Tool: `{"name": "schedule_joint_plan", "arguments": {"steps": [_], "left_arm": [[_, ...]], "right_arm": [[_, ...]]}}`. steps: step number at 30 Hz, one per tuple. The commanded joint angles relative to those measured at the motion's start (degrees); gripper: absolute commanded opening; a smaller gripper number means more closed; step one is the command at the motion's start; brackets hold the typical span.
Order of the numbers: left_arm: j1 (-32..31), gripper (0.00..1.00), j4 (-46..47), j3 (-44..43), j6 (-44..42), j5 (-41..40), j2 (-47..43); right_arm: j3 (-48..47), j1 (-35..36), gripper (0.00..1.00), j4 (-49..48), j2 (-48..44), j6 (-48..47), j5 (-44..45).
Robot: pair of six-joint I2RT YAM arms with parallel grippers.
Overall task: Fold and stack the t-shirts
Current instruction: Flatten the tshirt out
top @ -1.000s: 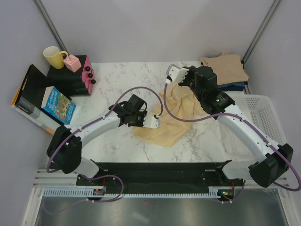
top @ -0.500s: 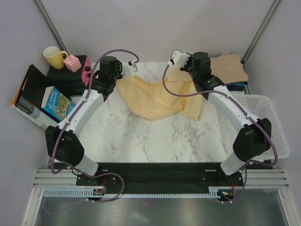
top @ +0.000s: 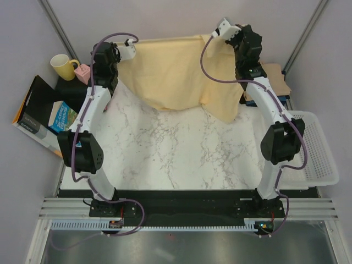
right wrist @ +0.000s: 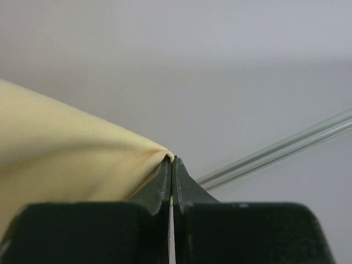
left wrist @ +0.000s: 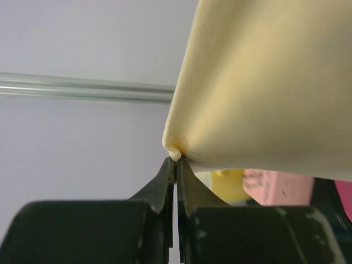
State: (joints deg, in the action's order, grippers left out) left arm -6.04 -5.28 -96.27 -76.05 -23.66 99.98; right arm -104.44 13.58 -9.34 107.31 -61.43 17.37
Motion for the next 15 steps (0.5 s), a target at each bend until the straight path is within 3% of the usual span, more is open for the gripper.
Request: {"name": "schedule_joint_plan", "arguments": {"steps": [1, 3, 4, 7, 11, 15], "left_arm": [[1.73, 0.02, 17.54, -13.80, -5.66, 2.48, 9.57], [2.09, 0.02, 19.07, -22.34, -6.56, 3.00, 14.51], [2.18, 0.02, 19.95, -32.22, -6.48, 3.18, 17.41], [2.18, 0.02, 24.51, -43.71, -7.18, 5.72, 23.67], [1.56, 0.02, 39.07, -37.35, -7.36, 9.85, 19.39], [1.47, 0.02, 44.31, -27.41, -5.87, 12.93, 11.74]], "right_arm": [[-20.31, -4.00, 0.00, -19.91, 10.09, -5.01, -1.27], [-35.11, -5.05, 0.00, -21.33, 18.52, -6.33, -3.12], [-39.39, -5.23, 0.00, -22.11, 20.99, -6.68, -6.00], [-42.61, -5.06, 0.00, -30.08, 23.31, -10.46, -10.76], [-34.09, -4.53, 0.00, -38.80, 15.32, -9.24, -13.23], [-29.95, -4.62, 0.00, -40.06, 9.33, -5.99, -13.24]]}}
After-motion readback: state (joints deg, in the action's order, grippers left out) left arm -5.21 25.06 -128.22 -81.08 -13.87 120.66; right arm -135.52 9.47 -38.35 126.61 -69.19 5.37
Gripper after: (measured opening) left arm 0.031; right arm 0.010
